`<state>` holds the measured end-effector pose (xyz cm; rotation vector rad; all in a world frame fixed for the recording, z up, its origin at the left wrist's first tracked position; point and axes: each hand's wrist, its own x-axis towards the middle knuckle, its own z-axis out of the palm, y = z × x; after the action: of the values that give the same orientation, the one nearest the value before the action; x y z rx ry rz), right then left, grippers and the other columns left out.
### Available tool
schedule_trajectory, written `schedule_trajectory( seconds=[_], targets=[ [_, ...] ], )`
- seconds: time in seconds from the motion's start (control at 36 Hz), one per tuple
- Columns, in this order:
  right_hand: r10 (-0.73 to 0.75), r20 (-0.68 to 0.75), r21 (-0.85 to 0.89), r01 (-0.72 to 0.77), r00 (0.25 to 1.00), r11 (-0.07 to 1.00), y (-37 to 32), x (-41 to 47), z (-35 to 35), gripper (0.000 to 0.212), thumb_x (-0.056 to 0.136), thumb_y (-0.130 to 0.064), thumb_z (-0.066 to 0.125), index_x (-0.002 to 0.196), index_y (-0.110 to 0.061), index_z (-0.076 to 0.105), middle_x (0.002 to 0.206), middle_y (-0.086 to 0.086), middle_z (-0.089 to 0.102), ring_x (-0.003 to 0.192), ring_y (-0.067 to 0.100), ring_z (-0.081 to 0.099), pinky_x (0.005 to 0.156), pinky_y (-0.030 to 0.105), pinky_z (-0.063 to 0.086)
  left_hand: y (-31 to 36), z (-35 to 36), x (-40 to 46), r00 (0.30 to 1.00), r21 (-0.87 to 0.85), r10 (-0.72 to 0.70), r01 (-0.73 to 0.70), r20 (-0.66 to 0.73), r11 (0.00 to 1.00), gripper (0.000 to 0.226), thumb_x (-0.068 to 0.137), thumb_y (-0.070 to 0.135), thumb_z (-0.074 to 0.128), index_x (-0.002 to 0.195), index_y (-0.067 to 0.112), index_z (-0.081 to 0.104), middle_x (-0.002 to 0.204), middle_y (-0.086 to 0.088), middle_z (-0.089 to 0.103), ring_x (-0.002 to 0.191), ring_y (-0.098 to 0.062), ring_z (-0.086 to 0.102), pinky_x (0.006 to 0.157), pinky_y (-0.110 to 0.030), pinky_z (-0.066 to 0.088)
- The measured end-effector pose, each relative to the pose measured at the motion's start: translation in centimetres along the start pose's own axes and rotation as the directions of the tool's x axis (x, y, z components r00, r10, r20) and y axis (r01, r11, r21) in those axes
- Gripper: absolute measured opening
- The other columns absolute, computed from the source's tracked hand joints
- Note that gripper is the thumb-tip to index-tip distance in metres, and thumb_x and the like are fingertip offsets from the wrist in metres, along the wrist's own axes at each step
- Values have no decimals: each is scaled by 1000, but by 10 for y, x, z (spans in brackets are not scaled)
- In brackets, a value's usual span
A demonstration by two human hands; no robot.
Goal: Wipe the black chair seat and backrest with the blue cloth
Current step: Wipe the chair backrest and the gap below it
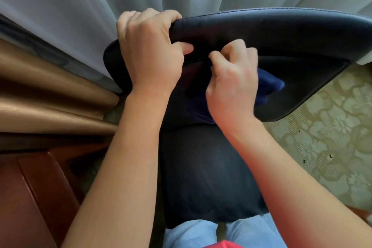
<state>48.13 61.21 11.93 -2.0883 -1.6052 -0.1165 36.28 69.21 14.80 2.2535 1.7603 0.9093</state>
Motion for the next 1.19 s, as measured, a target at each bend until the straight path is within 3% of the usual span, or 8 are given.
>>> schedule_trajectory(
  seconds=[0.11,0.17,0.28,0.36,0.58,0.72,0.86,1.19],
  targets=[
    [-50,45,24,49,998,999,-28,0,9,15,73,6,54,77,-6,62,92,13,57,81,34,48,45,35,31,-2,-1,1,1000,5,9,-9,0,1000,35,64,46,79,93,26,77,84,1,70,86,-25,58,93,-32,37],
    [-55,55,54,52,997,997,-28,2,10,16,76,4,55,80,-7,66,95,11,57,83,32,48,45,37,38,-4,-3,2,1000,4,8,-8,6,1000,35,65,46,79,94,27,76,86,2,70,86,-24,58,97,-33,37],
    [-47,-7,241,47,999,969,-9,-3,-1,19,85,-1,61,96,-8,75,96,8,60,87,30,50,65,40,47,0,-5,-3,1000,12,22,-22,21,1000,40,66,49,82,100,29,75,91,6,72,93,-21,62,115,-42,30],
    [27,-57,311,-8,998,950,3,-9,-12,21,85,-1,65,102,-7,76,97,10,61,88,29,54,78,25,41,0,-9,-10,999,37,40,-40,17,999,46,66,50,83,106,30,74,95,8,72,100,-22,60,117,-49,28],
    [62,-31,288,-51,998,956,12,-8,-14,23,84,-5,70,106,-8,75,99,8,64,89,28,57,81,20,37,-30,-26,-26,997,91,-76,74,20,993,59,66,51,83,119,31,67,112,7,66,112,-24,56,109,-54,34],
    [22,17,184,-25,1000,983,7,-7,-10,21,84,-4,65,102,-7,74,97,10,61,88,32,53,77,20,32,-30,-20,-20,994,77,-112,112,-8,991,47,68,51,80,112,34,71,104,10,67,106,-19,57,107,-44,35],
    [3,43,52,-5,999,999,-8,-1,-3,16,82,0,58,90,-6,70,97,13,57,88,35,50,66,37,40,-33,-17,-11,994,71,-106,106,-6,992,40,67,51,79,104,35,74,95,9,67,98,-20,56,95,-33,30],
    [-127,86,5,127,988,992,-61,-4,20,15,74,7,54,74,-5,63,92,14,57,79,34,48,45,30,24,-37,-20,-3,997,90,-64,61,31,994,31,69,50,77,96,34,75,87,8,69,92,-21,55,89,-29,25]
  ],
)
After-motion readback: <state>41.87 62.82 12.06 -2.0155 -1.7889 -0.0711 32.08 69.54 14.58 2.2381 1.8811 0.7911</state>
